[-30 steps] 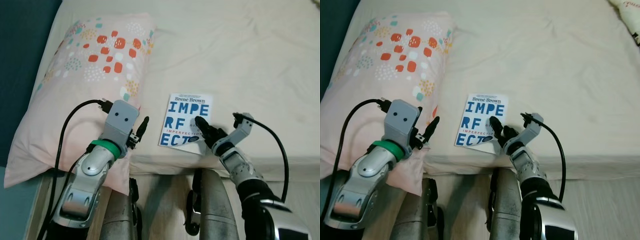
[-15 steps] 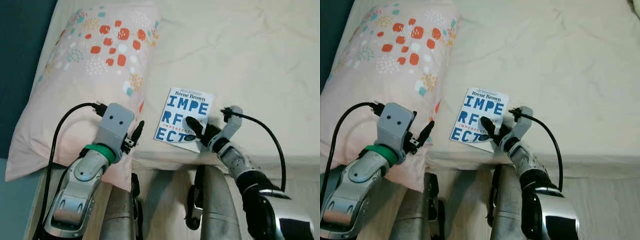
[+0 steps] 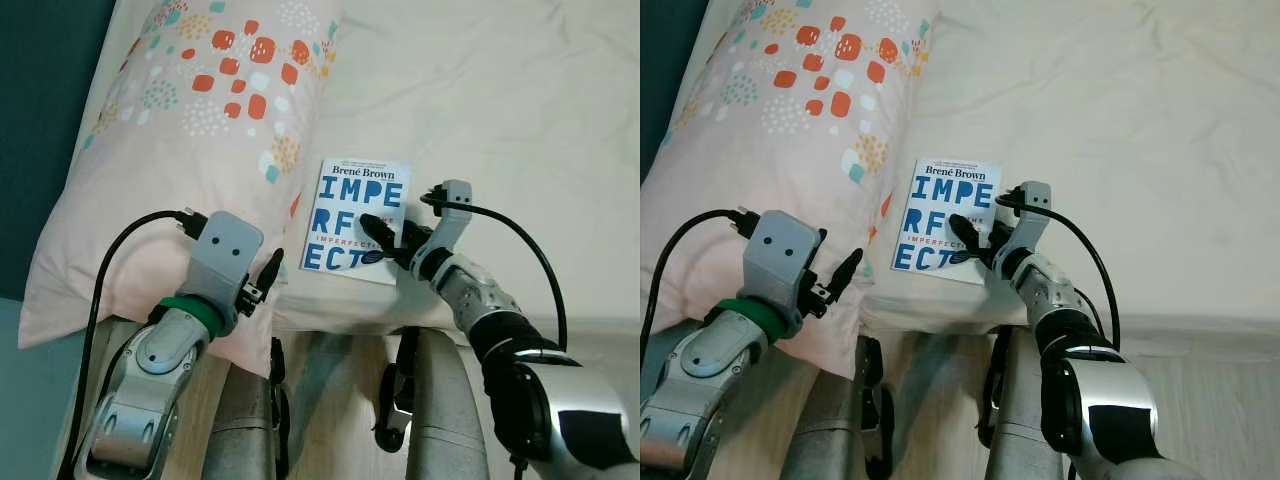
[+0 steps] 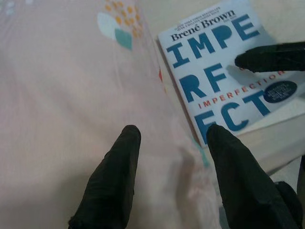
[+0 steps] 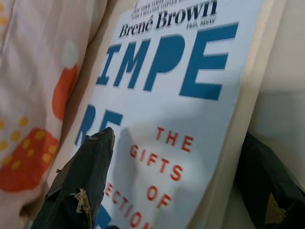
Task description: Clean up the room
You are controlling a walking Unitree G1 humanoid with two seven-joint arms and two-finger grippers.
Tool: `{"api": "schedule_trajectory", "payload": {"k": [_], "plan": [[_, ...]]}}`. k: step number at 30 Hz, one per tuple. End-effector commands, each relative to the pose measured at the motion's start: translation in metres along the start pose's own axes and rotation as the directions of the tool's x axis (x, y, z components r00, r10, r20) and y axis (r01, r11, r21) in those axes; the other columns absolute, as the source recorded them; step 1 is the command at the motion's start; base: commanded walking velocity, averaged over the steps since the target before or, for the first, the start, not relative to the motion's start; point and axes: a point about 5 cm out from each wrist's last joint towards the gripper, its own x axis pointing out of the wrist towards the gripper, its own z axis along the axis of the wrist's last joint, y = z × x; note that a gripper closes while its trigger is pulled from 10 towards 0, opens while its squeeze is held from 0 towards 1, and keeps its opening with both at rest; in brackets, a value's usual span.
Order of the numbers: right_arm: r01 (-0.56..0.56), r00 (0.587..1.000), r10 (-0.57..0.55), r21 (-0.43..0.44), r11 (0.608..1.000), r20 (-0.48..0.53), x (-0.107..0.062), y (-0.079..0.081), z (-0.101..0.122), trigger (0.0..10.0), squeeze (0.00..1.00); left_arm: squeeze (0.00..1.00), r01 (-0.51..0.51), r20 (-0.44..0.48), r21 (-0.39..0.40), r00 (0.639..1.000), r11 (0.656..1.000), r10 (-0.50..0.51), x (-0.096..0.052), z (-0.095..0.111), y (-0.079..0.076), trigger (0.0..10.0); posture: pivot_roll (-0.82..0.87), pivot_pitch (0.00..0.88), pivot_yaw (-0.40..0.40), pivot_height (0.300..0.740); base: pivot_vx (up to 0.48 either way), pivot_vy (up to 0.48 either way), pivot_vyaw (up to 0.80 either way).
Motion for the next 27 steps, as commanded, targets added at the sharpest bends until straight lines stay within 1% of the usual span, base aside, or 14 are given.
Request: {"api": "schedule_trajectory", "payload": {"k": [1, 6, 9, 11, 15, 16, 17, 18, 21, 24, 25, 26, 27], "plan": [[-0.027, 0.998, 0.028, 0.003, 1.000, -0.064, 0.001, 0.006, -0.016, 10.0, 0.00, 0.00, -0.005, -0.036, -0.004, 0.999, 1.000, 0.004, -0.005, -0.006, 0.002, 10.0, 0.25, 0.375, 0.132, 0.596, 0.000, 0.000, 0.00], [-0.031, 0.998, 0.031, -0.016, 0.999, -0.053, 0.007, 0.011, -0.007, 10.0, 0.00, 0.00, -0.010, -0.048, -0.004, 0.999, 1.000, 0.009, -0.008, -0.007, 0.002, 10.0, 0.26, 0.374, 0.127, 0.596, 0.000, 0.000, 0.00], [-0.030, 0.999, 0.028, -0.023, 0.999, -0.046, 0.008, 0.011, -0.003, 10.0, 0.00, 0.00, -0.010, -0.051, -0.005, 0.999, 1.000, 0.010, -0.008, -0.008, 0.001, 10.0, 0.25, 0.368, 0.124, 0.596, 0.000, 0.000, 0.00], [-0.022, 0.999, 0.021, -0.024, 0.999, -0.040, 0.007, 0.009, -0.002, 10.0, 0.00, 0.00, -0.012, -0.050, -0.006, 0.999, 1.000, 0.012, -0.007, -0.008, 0.001, 10.0, 0.24, 0.357, 0.119, 0.596, 0.000, 0.000, 0.00], [0.023, 1.000, -0.023, -0.013, 1.000, -0.005, -0.003, -0.005, -0.002, 10.0, 0.00, 0.00, -0.018, -0.031, -0.014, 0.999, 1.000, 0.017, 0.001, -0.005, 0.000, 10.0, 0.22, 0.324, 0.105, 0.596, 0.000, 0.000, 0.00], [0.023, 1.000, -0.023, -0.013, 1.000, -0.005, -0.003, -0.005, -0.002, 10.0, 0.00, 0.00, -0.018, -0.031, -0.014, 0.999, 1.000, 0.017, 0.001, -0.005, 0.000, 10.0, 0.22, 0.324, 0.105, 0.596, 0.000, 0.000, 0.00], [0.036, 0.999, -0.036, -0.006, 0.999, 0.013, -0.008, -0.010, -0.003, 10.0, 0.00, 0.00, -0.011, -0.017, -0.019, 1.000, 1.000, 0.011, 0.007, -0.004, -0.001, 10.0, 0.18, 0.288, 0.102, 0.596, 0.000, 0.000, 0.00], [0.043, 0.998, -0.043, 0.012, 0.999, 0.039, -0.012, -0.015, -0.005, 10.0, 0.00, 0.00, 0.001, 0.000, -0.024, 1.000, 1.000, -0.001, 0.013, -0.001, -0.004, 10.0, 0.16, 0.270, 0.101, 0.596, 0.000, 0.000, 0.00], [0.047, 0.997, -0.048, 0.025, 0.999, 0.056, -0.015, -0.018, -0.006, 10.0, 0.00, 0.00, 0.010, 0.012, -0.028, 1.000, 1.000, -0.010, 0.017, 0.000, -0.006, 10.0, 0.15, 0.265, 0.101, 0.596, 0.000, 0.000, 0.00], [0.050, 0.995, -0.052, 0.030, 0.998, 0.080, -0.026, -0.024, -0.019, 10.0, 0.00, 0.00, 0.041, 0.060, -0.041, 0.997, 0.998, -0.039, 0.033, 0.008, -0.014, 10.0, 0.09, 0.198, 0.088, 0.596, 0.000, 0.000, 0.00], [0.056, 0.994, -0.058, 0.023, 0.998, 0.090, -0.029, -0.025, -0.022, 10.0, 0.00, 0.00, 0.047, 0.075, -0.046, 0.996, 0.998, -0.044, 0.037, 0.010, -0.017, 10.0, 0.09, 0.192, 0.085, 0.596, 0.000, 0.000, 0.00], [0.056, 0.994, -0.058, 0.023, 0.998, 0.090, -0.029, -0.025, -0.022, 10.0, 0.00, 0.00, 0.047, 0.075, -0.046, 0.996, 0.998, -0.044, 0.037, 0.010, -0.017, 10.0, 0.09, 0.192, 0.085, 0.596, 0.000, 0.000, 0.00], [0.064, 0.993, -0.065, 0.012, 0.998, 0.099, -0.031, -0.026, -0.023, 10.0, 0.00, 0.00, 0.050, 0.083, -0.051, 0.996, 0.997, -0.046, 0.042, 0.011, -0.019, 10.0, 0.07, 0.166, 0.076, 0.596, 0.000, 0.000, 0.00]]}}
